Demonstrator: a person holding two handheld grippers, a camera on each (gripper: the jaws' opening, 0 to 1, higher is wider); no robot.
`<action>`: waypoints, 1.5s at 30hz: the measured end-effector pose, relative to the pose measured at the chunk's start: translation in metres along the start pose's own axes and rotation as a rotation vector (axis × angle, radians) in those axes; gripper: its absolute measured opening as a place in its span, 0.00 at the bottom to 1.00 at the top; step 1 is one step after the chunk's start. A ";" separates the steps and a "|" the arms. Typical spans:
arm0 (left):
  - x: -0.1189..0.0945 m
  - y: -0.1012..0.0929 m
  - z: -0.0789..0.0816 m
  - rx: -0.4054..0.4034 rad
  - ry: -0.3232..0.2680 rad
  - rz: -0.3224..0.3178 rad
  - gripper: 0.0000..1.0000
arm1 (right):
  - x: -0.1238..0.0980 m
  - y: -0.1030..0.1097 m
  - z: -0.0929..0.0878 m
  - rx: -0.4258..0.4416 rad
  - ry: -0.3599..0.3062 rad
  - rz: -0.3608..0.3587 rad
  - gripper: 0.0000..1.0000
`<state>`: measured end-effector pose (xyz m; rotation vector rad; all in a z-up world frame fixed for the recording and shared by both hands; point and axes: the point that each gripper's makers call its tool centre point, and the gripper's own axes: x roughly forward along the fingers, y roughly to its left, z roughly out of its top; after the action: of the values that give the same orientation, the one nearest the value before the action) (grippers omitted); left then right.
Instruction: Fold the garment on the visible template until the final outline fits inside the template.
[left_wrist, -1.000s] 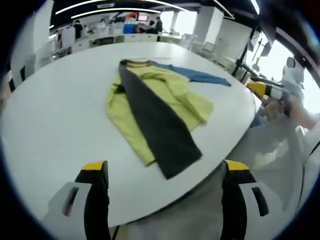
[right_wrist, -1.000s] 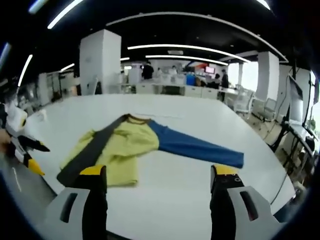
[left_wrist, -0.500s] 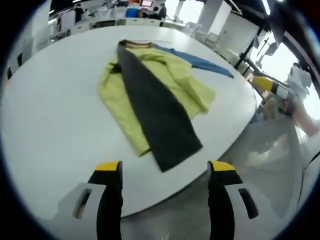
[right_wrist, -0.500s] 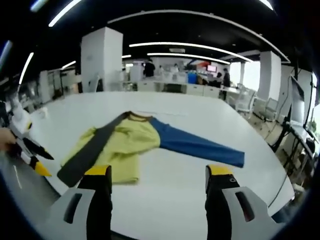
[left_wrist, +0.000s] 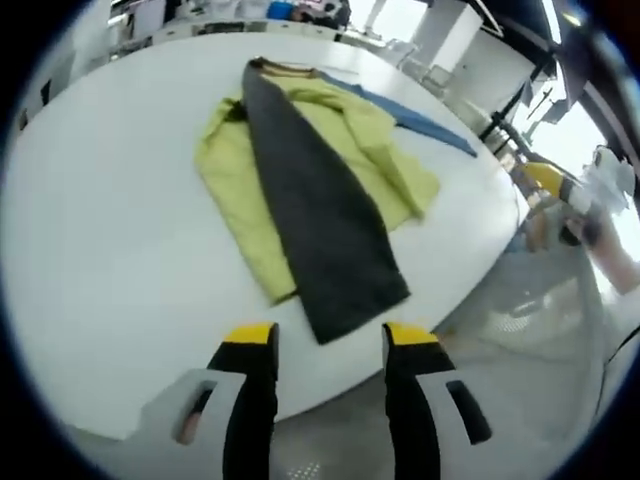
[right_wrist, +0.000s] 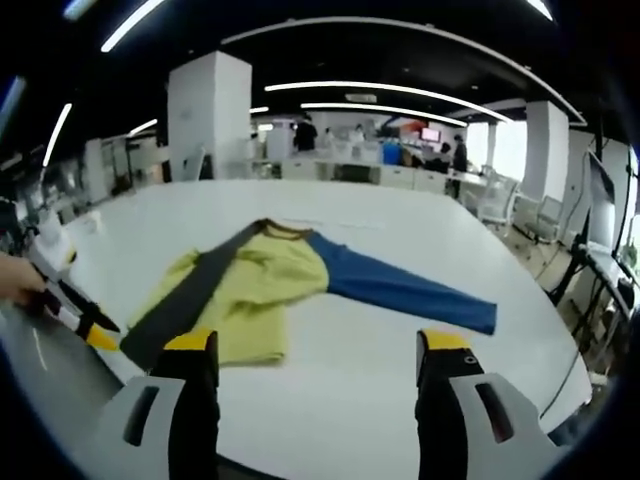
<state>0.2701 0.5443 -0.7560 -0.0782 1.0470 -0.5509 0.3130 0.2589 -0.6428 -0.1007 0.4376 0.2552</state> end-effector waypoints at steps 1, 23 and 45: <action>0.001 0.001 0.000 -0.004 0.001 0.000 0.36 | 0.001 0.003 -0.001 -0.002 0.004 0.013 0.86; 0.007 0.002 -0.003 -0.008 0.019 0.003 0.18 | 0.004 0.017 -0.005 -0.003 0.025 0.102 0.99; 0.010 0.010 -0.002 0.085 0.025 0.060 0.00 | 0.004 0.015 -0.008 -0.010 0.041 0.089 0.96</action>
<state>0.2762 0.5487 -0.7683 0.0344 1.0460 -0.5426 0.3089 0.2731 -0.6520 -0.0963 0.4823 0.3429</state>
